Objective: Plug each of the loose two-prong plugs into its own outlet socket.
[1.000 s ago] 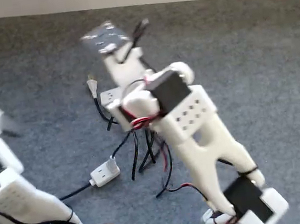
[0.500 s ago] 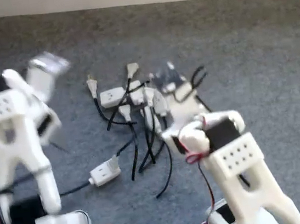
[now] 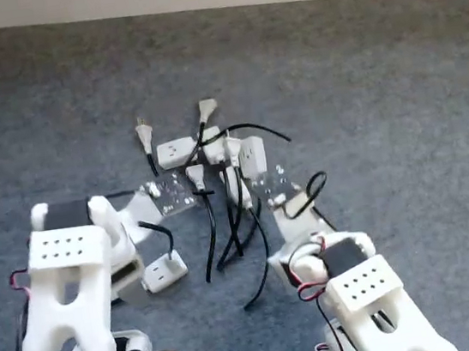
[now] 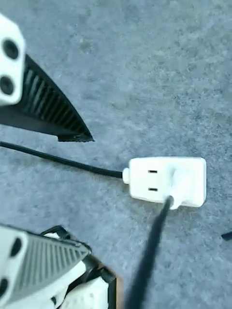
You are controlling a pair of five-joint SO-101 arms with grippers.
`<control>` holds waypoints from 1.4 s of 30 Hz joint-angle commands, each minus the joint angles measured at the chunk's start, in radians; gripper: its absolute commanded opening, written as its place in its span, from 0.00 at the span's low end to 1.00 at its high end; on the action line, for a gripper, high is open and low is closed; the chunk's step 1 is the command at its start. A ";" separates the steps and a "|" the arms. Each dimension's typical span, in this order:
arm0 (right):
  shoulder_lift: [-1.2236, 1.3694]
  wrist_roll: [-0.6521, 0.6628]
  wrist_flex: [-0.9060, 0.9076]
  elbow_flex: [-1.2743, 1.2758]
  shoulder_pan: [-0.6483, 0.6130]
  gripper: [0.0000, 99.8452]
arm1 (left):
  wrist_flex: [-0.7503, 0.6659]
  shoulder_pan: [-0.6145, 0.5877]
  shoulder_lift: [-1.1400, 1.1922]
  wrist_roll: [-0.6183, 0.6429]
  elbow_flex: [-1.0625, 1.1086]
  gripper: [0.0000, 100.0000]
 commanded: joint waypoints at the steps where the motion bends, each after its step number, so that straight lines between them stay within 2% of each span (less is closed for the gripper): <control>1: -0.053 0.005 -0.053 0.058 0.013 0.21 | -0.167 0.044 -0.022 -0.003 0.119 0.32; 4: -0.077 0.005 -0.053 0.064 0.013 0.21 | -0.267 0.085 -0.025 0.002 0.180 0.32; 9: -0.093 0.005 -0.051 0.065 0.013 0.21 | -0.453 0.125 -0.027 0.086 0.285 0.32; 13: -0.091 0.005 -0.051 0.065 0.013 0.21 | -0.571 0.125 -0.022 0.103 0.337 0.22; 18: -0.091 0.005 -0.051 0.065 0.013 0.21 | -0.595 0.117 -0.028 0.100 0.346 0.01; 22: -0.091 0.005 -0.051 0.067 0.013 0.21 | -0.577 0.050 -0.028 0.100 0.269 0.00; 27: -0.094 0.005 -0.053 0.082 0.013 0.21 | -0.559 -0.148 -0.010 0.098 0.051 0.00; 30: -0.094 0.005 -0.053 0.082 0.013 0.21 | -0.559 -0.254 0.097 0.084 -0.130 0.00; 35: -0.094 0.005 -0.053 0.082 0.013 0.21 | -0.539 -0.437 0.476 0.146 -0.565 0.00; 42: -0.094 0.005 -0.053 0.082 0.013 0.21 | -0.333 -0.559 1.047 0.235 -1.270 0.01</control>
